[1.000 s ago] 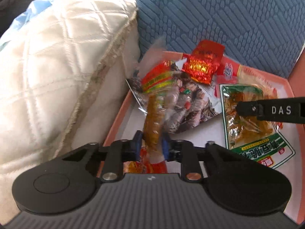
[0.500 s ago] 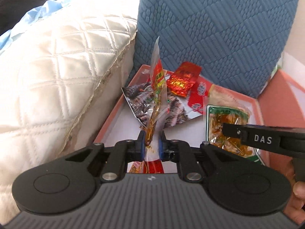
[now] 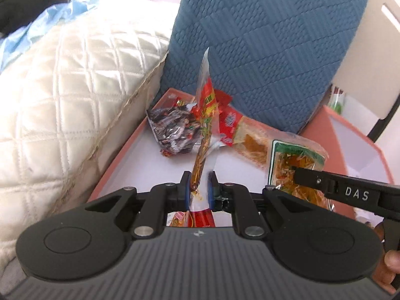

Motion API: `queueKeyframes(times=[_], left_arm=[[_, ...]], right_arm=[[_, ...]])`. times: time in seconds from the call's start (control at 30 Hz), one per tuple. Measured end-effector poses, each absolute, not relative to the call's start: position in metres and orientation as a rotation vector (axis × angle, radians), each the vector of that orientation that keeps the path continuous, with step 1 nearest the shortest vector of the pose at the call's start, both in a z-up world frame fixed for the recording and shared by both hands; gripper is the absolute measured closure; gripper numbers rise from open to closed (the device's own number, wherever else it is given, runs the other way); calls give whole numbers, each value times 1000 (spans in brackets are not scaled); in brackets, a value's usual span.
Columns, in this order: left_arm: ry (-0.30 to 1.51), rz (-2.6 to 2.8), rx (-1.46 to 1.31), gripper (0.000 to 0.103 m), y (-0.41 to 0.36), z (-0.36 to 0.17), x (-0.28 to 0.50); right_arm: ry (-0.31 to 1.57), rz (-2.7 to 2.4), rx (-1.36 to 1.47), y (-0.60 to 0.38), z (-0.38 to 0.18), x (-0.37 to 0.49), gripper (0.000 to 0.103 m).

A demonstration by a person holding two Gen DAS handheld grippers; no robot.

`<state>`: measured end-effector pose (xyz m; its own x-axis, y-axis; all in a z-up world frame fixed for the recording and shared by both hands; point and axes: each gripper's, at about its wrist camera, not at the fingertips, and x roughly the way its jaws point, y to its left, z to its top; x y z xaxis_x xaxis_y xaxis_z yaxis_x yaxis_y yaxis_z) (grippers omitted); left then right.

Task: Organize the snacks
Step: 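Carry both packets into the pink-rimmed box and open both grippers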

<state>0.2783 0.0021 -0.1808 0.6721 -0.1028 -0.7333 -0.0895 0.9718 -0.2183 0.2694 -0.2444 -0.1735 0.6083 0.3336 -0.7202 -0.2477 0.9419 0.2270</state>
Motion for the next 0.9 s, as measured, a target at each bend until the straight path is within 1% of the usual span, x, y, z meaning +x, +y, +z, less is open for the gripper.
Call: queueKeyframes(times=[0.4, 0.7, 0.9], left_arm=[[803, -59, -254, 87, -16, -121, 253], [762, -98, -270, 87, -34, -72, 263], [727, -165, -277, 87, -67, -40, 272]], right_arm=[[792, 309, 83, -260, -115, 242, 70], [711, 292, 86, -283, -60, 240, 70], [673, 274, 85, -309, -29, 239, 70]])
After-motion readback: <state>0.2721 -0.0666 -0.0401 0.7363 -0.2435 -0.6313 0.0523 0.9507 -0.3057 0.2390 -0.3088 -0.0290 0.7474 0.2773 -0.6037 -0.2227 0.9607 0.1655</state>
